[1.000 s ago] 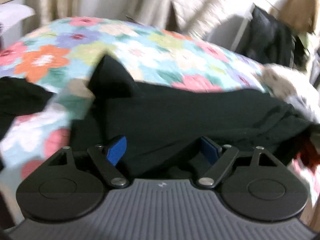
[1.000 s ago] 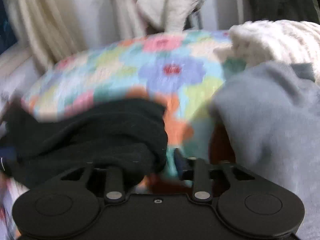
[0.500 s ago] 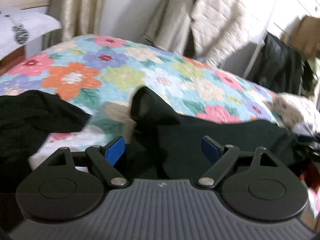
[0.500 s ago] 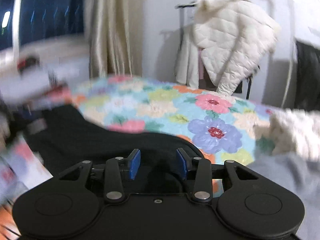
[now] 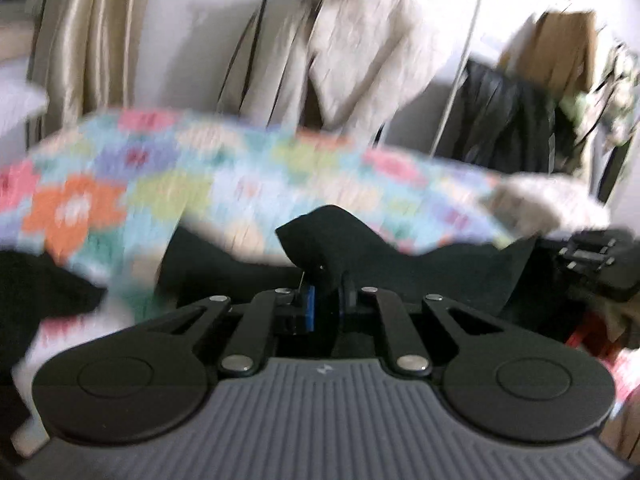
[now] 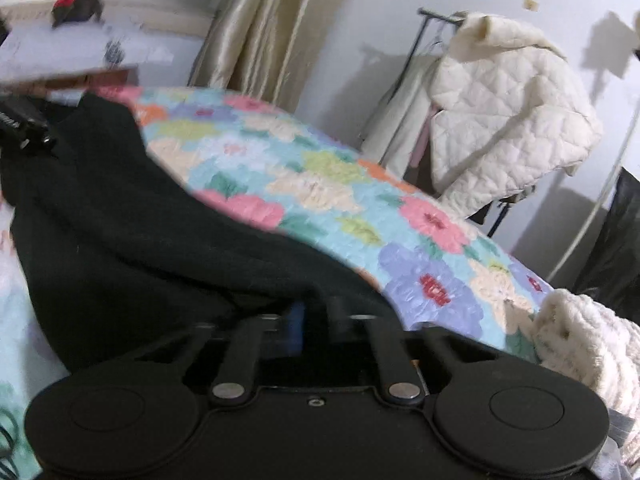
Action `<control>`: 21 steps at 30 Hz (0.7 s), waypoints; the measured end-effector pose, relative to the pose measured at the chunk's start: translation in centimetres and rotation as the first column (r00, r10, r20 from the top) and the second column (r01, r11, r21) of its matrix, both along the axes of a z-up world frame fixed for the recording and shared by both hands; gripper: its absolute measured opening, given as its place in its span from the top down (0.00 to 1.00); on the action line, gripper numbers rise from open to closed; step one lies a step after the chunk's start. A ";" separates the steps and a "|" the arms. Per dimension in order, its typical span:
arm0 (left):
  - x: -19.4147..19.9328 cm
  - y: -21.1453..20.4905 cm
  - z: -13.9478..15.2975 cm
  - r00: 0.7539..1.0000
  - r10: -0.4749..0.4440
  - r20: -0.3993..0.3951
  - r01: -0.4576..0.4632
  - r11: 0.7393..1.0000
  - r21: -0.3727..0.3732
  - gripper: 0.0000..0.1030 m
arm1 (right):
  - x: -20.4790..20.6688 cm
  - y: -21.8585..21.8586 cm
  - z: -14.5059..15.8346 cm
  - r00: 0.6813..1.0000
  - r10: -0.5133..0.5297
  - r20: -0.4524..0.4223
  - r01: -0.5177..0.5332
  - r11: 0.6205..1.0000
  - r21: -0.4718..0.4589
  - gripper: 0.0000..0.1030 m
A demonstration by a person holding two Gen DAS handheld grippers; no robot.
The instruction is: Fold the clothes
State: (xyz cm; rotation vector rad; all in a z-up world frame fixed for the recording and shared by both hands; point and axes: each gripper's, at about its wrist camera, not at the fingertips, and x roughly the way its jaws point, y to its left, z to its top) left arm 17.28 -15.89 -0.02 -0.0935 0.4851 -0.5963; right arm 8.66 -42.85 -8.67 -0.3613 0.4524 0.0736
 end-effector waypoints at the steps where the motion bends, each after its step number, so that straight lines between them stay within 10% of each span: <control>1: 0.4 0.0 0.9 1.000 0.001 0.017 0.000 1.000 -0.015 0.91 | -0.3 -0.4 0.8 0.999 -0.017 0.030 0.016 0.999 0.029 0.95; 8: 6.0 0.2 2.2 0.997 0.064 -0.040 -0.068 0.993 -0.094 0.91 | -2.9 -3.9 4.3 0.988 -0.073 0.133 0.031 0.957 0.290 0.95; 16: 9.6 -0.3 -7.4 0.960 0.232 -0.155 -0.182 0.941 0.284 0.86 | -1.0 -3.6 1.1 0.983 0.161 -0.086 -0.118 0.919 0.376 0.95; 21: 8.4 0.6 -5.1 0.958 0.270 -0.093 -0.224 0.912 0.343 0.73 | -0.9 -1.8 0.5 0.963 0.250 -0.101 -0.205 0.922 0.327 0.87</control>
